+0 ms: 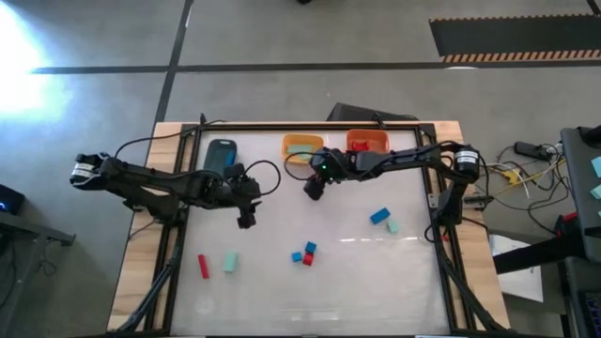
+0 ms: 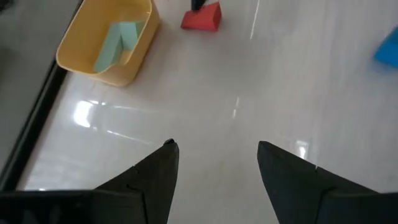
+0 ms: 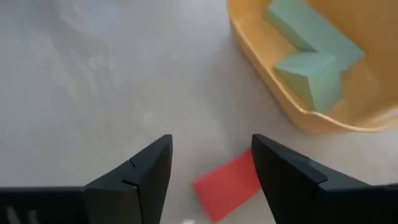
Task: Sort & place blocks by color
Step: Put the red triangular block into the orange bin
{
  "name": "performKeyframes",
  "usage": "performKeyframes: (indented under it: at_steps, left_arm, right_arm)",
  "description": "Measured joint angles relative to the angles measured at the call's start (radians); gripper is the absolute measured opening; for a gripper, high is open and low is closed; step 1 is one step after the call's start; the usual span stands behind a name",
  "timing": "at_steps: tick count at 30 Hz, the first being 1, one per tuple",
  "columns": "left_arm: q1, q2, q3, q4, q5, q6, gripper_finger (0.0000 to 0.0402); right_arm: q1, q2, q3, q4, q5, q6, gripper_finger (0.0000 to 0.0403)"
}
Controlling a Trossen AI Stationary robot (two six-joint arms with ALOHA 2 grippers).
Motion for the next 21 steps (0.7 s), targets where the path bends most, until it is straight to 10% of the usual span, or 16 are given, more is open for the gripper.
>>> performKeyframes:
  at_steps: [10, 21]
  left_arm:
    - [-0.001, -0.056, -0.002, -0.059, -0.022, 0.020, 0.0202]
    - [-0.001, -0.060, -0.002, -0.064, -0.022, -0.024, 0.0202]
  right_arm:
    - [0.093, 0.054, 0.252, -0.512, 0.179, 0.449, 0.0205]
    - [0.096, 0.172, 0.266, -0.504, 0.234, 0.588, 0.0255]
